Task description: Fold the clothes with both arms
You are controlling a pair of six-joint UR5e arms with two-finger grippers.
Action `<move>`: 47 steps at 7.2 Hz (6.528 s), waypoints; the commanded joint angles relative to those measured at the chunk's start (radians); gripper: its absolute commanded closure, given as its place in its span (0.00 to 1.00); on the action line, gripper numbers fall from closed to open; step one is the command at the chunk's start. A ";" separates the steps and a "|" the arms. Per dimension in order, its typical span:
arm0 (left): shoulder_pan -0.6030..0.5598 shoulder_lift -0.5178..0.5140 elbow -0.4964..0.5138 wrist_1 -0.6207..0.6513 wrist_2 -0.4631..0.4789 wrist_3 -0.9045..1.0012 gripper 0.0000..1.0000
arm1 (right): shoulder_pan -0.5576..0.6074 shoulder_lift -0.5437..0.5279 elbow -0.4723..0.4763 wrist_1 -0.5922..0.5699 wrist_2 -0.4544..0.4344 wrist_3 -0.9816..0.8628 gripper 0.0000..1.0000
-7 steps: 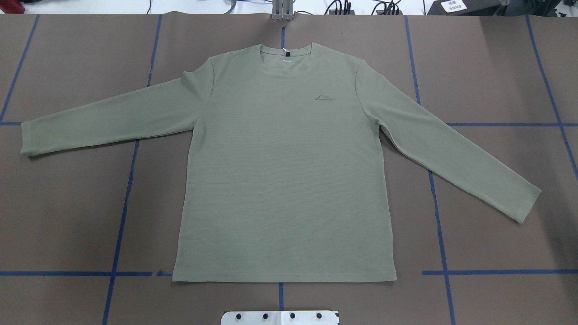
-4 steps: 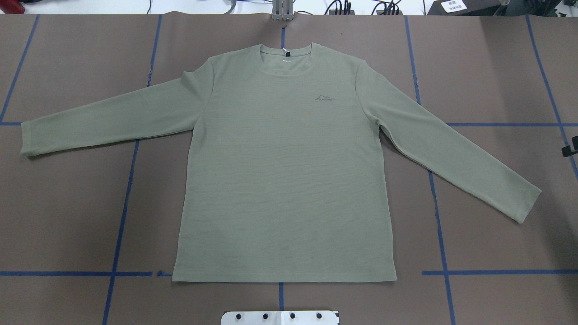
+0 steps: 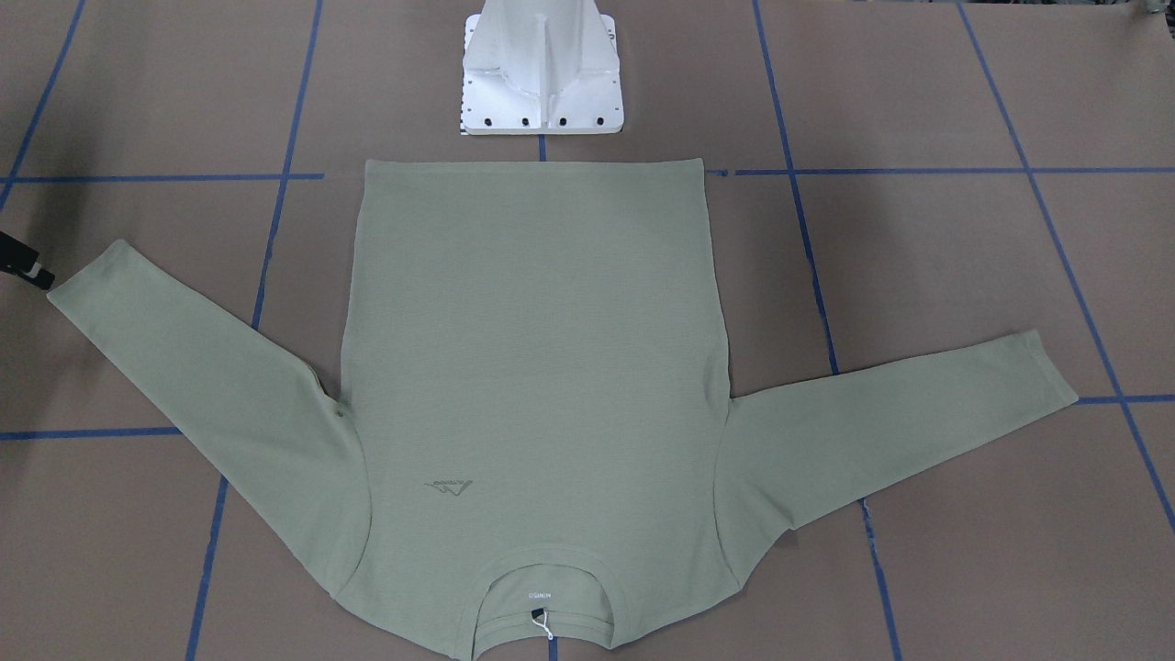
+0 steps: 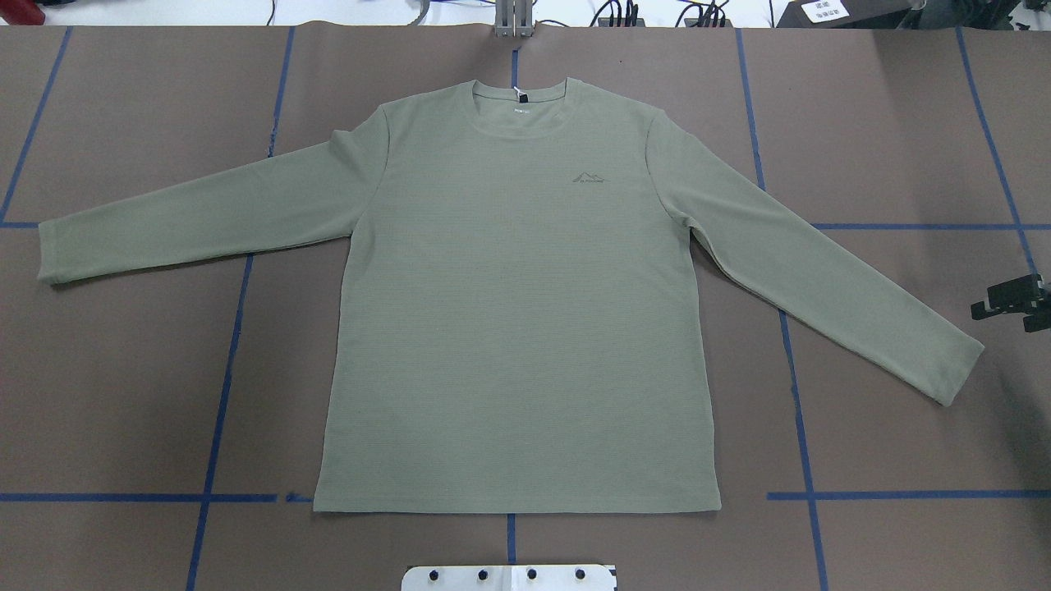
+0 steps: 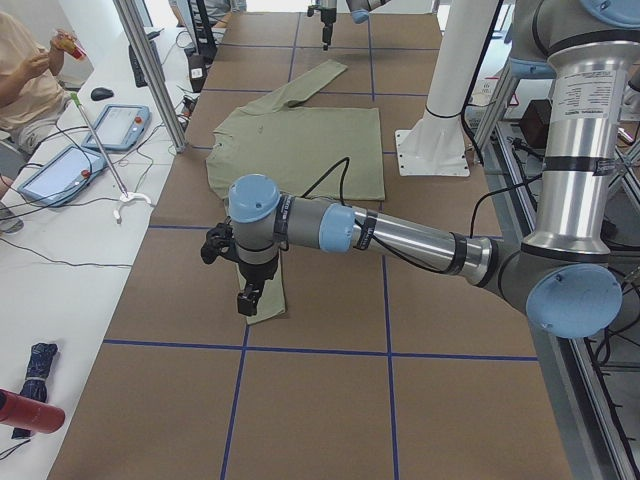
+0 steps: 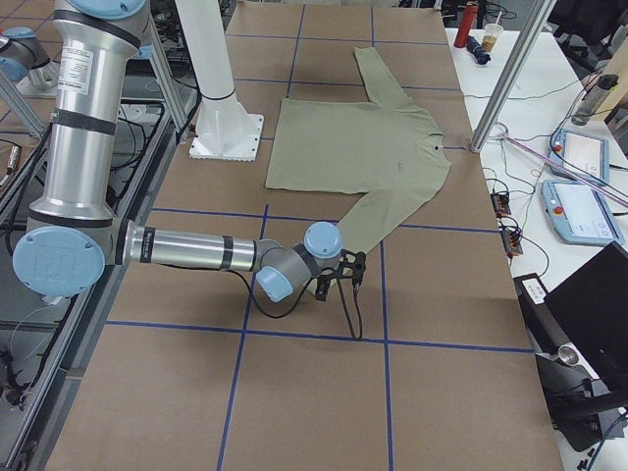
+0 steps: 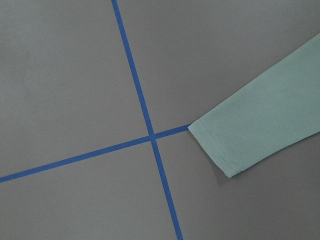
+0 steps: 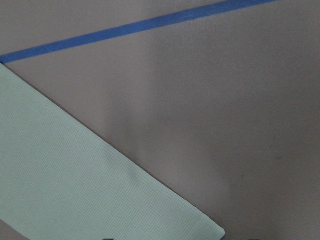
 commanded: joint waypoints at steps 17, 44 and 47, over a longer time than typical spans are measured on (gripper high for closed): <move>0.001 0.007 -0.036 -0.005 -0.086 -0.028 0.00 | -0.061 0.041 -0.119 0.048 -0.026 0.100 0.67; 0.002 0.036 -0.126 0.010 -0.156 -0.033 0.00 | -0.116 0.151 0.135 0.021 -0.039 0.402 1.00; 0.018 0.017 -0.110 -0.057 -0.161 -0.105 0.00 | -0.206 0.422 0.139 -0.175 -0.152 0.447 1.00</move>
